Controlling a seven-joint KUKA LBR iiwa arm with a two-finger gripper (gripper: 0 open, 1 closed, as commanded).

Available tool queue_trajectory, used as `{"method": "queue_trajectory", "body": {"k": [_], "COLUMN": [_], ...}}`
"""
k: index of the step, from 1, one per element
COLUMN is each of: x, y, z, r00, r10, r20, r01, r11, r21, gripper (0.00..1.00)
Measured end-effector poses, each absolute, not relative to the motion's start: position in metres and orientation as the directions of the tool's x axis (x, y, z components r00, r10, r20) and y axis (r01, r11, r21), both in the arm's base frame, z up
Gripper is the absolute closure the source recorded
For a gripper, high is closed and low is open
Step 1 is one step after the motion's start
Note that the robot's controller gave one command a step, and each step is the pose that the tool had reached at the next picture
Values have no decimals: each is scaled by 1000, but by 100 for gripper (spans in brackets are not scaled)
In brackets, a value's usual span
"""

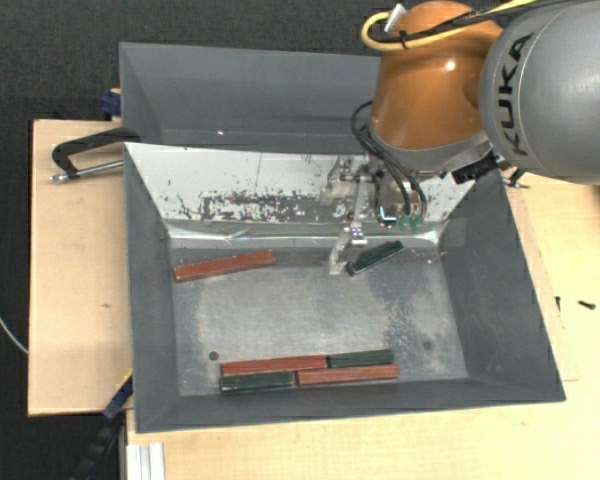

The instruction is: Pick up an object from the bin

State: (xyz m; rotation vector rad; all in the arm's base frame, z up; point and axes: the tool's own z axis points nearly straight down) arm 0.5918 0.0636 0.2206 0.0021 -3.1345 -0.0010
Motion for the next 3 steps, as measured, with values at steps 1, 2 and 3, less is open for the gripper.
{"method": "queue_trajectory", "body": {"k": [1,2,3], "x": [593,594,543], "y": [63,31,5], "z": [226,190,133], "r00": [-1000,-997,-998], "r10": [0,-78,-62], "r20": [-2,-7,-3], "r01": [0,-78,-62], "r11": [1000,997,998], "r21": [1,2,1], "gripper": [0,0,0]}}
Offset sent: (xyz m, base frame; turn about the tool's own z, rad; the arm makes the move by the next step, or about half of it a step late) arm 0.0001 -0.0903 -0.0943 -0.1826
